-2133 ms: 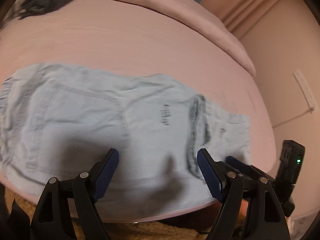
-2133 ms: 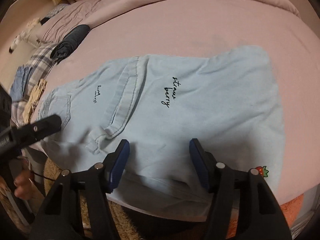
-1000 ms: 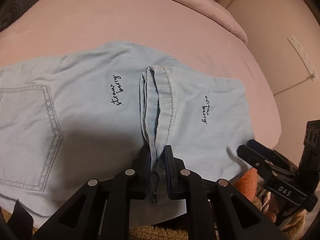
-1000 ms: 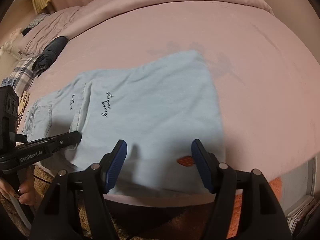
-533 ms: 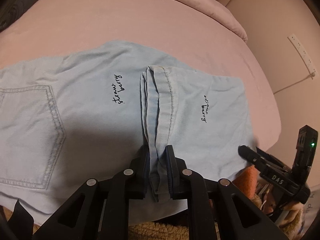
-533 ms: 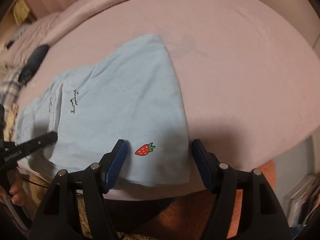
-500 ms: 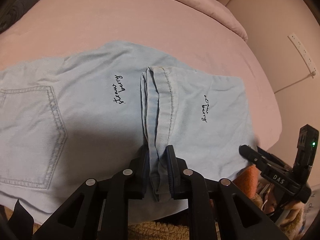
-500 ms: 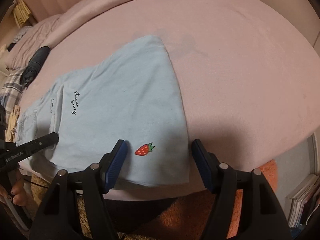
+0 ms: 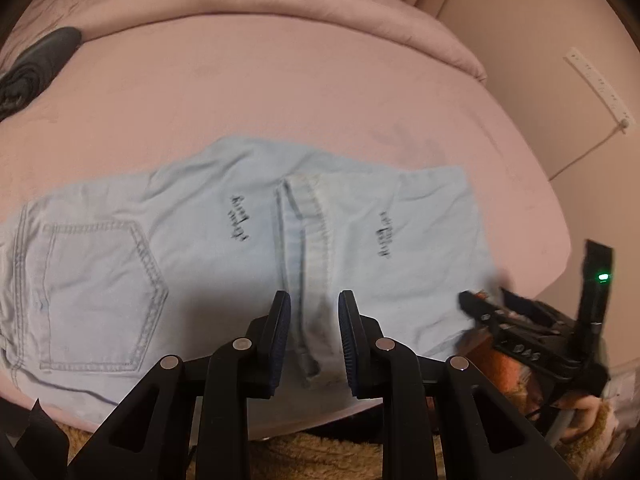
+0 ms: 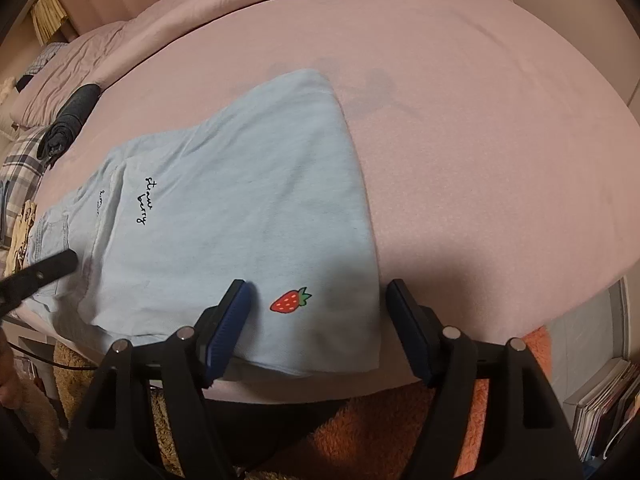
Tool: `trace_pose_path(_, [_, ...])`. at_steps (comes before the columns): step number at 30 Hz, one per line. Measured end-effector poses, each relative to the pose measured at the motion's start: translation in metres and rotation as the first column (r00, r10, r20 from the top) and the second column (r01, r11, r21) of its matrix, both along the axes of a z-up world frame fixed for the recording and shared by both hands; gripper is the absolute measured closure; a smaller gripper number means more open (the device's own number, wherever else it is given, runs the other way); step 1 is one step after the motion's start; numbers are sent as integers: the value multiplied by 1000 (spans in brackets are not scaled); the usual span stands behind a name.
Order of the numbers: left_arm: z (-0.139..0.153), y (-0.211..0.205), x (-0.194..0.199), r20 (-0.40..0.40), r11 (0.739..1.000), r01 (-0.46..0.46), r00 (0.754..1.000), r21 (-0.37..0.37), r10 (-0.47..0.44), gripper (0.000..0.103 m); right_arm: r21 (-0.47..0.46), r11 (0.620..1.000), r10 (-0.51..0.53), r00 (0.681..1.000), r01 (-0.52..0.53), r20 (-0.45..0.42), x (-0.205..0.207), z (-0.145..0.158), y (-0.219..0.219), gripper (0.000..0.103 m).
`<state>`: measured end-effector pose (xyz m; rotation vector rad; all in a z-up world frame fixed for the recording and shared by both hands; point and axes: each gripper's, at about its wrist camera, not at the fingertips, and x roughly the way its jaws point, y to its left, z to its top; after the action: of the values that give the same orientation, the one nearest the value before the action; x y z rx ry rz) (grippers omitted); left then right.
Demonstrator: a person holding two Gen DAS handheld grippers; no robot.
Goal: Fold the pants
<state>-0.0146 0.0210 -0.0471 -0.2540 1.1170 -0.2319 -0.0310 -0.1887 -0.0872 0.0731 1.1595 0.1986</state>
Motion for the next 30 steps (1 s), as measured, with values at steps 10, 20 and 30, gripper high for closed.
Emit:
trace_pose_path(10, [-49,-20,6,-97,998,26,995,-51,-31,82,-28,1000,11,1000,-11,13,-1,0,10,28])
trace_pose_path(20, [-51,-14,3,-80,996,7,997,-90,-14,82,-46,999,14,1000,-13,14,-2,0,16,23])
trace_pose_path(30, [-52,-6,-4,-50,996,15,999,-92,-20,82,-72,997,25,1000,-24,7,-1,-4,28,15])
